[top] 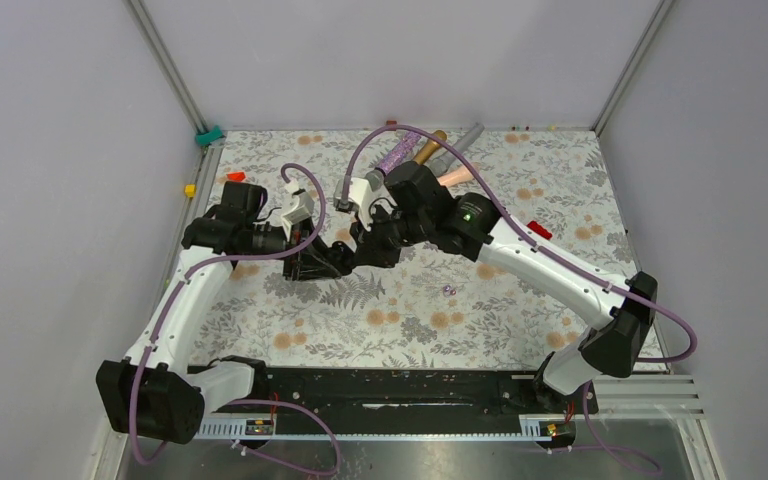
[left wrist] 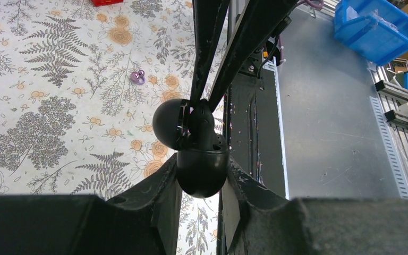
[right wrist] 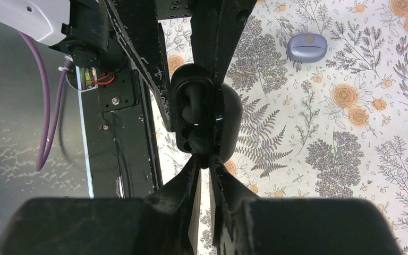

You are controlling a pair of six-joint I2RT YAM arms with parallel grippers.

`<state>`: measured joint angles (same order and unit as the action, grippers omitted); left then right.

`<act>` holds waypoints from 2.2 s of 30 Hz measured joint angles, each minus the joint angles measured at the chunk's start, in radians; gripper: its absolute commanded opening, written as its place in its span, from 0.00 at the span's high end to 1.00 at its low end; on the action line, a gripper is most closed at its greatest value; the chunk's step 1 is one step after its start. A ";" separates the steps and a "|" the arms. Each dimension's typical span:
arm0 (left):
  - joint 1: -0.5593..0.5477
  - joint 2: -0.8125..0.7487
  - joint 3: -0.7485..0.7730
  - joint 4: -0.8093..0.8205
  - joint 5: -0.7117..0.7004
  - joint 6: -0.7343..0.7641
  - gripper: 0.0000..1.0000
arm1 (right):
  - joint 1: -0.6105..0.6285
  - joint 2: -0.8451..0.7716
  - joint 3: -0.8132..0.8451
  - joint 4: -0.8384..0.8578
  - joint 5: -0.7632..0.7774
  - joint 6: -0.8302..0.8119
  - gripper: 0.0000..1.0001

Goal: Insert the wireless bluetooth earbuds into the charging case
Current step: Place the earbud in the charging case, then close the charging case.

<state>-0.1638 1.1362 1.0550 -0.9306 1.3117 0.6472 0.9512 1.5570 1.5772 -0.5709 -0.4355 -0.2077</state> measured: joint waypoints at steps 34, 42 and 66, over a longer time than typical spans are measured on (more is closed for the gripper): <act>0.000 0.000 0.000 -0.015 -0.005 0.011 1.00 | 0.010 0.028 -0.004 0.039 -0.034 0.065 0.75; 0.000 0.000 0.000 -0.015 -0.005 0.011 1.00 | 0.010 0.031 -0.003 0.028 -0.038 0.066 0.64; -0.001 0.000 0.000 -0.013 0.002 0.011 1.00 | 0.010 -0.034 0.059 -0.045 0.128 0.025 0.65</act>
<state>-0.1650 1.1362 1.0550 -0.9440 1.3140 0.6579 0.9607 1.5227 1.6363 -0.6163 -0.3073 -0.1829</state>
